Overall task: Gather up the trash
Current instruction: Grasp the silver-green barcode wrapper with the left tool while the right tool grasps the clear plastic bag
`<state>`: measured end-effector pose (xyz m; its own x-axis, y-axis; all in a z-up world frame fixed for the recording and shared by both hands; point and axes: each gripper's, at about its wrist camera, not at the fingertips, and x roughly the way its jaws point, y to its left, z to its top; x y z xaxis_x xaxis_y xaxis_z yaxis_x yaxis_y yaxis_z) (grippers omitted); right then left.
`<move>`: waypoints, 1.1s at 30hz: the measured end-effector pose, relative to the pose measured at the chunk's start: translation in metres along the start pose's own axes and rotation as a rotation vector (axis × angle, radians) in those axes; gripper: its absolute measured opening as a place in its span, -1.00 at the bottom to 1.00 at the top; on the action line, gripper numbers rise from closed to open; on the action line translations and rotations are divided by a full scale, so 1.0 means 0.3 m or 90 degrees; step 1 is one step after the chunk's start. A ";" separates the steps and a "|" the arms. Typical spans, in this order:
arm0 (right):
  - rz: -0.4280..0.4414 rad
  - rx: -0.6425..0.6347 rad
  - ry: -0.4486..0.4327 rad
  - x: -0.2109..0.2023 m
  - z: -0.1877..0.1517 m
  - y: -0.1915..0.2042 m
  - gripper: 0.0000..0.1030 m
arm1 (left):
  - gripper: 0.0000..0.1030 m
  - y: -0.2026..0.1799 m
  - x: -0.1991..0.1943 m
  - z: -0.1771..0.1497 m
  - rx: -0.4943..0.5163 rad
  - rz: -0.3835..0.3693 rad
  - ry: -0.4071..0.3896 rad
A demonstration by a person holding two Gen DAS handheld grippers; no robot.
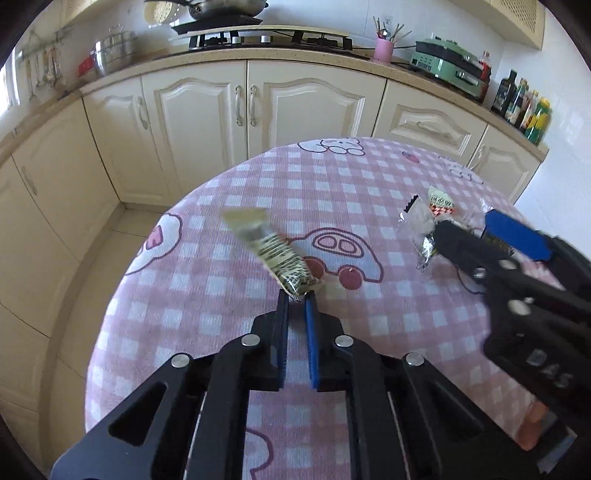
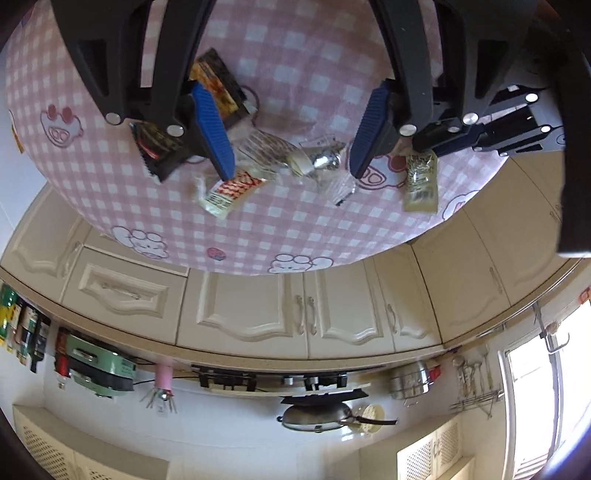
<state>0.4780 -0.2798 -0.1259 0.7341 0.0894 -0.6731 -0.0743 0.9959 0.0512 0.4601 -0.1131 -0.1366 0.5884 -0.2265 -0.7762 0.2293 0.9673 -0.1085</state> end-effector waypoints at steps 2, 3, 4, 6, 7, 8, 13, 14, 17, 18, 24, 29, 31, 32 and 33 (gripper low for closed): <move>-0.015 -0.020 0.019 0.039 -0.001 0.017 0.25 | -0.91 0.009 -0.001 -0.005 -0.013 -0.019 -0.003; -0.015 -0.023 0.026 0.053 -0.002 0.018 0.25 | -0.91 0.018 -0.005 -0.010 -0.018 -0.027 -0.005; -0.013 -0.023 0.031 0.057 -0.003 0.020 0.25 | -0.92 0.030 -0.014 -0.017 -0.027 -0.038 -0.010; -0.020 -0.025 0.025 0.050 -0.003 0.022 0.10 | -0.92 0.044 -0.031 -0.029 -0.038 -0.054 -0.018; -0.024 -0.029 0.022 0.045 -0.003 0.026 0.06 | -0.92 0.053 -0.044 -0.036 -0.044 -0.063 -0.022; -0.028 -0.031 0.022 0.040 -0.005 0.030 -0.02 | -0.92 0.060 -0.054 -0.042 -0.051 -0.069 -0.026; -0.020 -0.031 0.015 0.006 -0.003 0.052 -0.21 | -0.92 0.095 -0.127 -0.075 -0.069 -0.093 -0.045; -0.016 -0.031 0.013 -0.005 -0.002 0.062 -0.69 | -0.92 0.104 -0.146 -0.083 -0.073 -0.094 -0.050; 0.000 -0.031 0.018 -0.034 -0.002 0.094 -0.99 | -0.92 0.131 -0.198 -0.100 -0.081 -0.097 -0.064; 0.006 -0.031 0.017 -0.047 -0.006 0.110 -0.99 | -0.92 0.139 -0.215 -0.106 -0.083 -0.095 -0.067; 0.004 0.001 0.007 -0.092 -0.024 0.154 -0.53 | -0.92 0.197 -0.305 -0.153 -0.097 -0.084 -0.087; -0.002 0.090 0.006 -0.085 -0.045 0.134 0.01 | -0.92 0.227 -0.324 -0.170 -0.105 -0.073 -0.095; -0.008 0.118 0.016 -0.057 -0.049 0.124 0.03 | -0.92 0.234 -0.317 -0.167 -0.108 -0.066 -0.097; -0.012 0.128 0.019 -0.041 -0.047 0.120 0.03 | -0.92 0.236 -0.312 -0.164 -0.108 -0.063 -0.099; -0.010 0.140 0.019 -0.027 -0.043 0.115 0.03 | -0.92 0.237 -0.307 -0.161 -0.108 -0.062 -0.100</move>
<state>0.4607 -0.2463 -0.1282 0.7133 0.0765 -0.6967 0.0880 0.9764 0.1974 0.3849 -0.0181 -0.1029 0.6860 -0.3216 -0.6527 0.1646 0.9424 -0.2913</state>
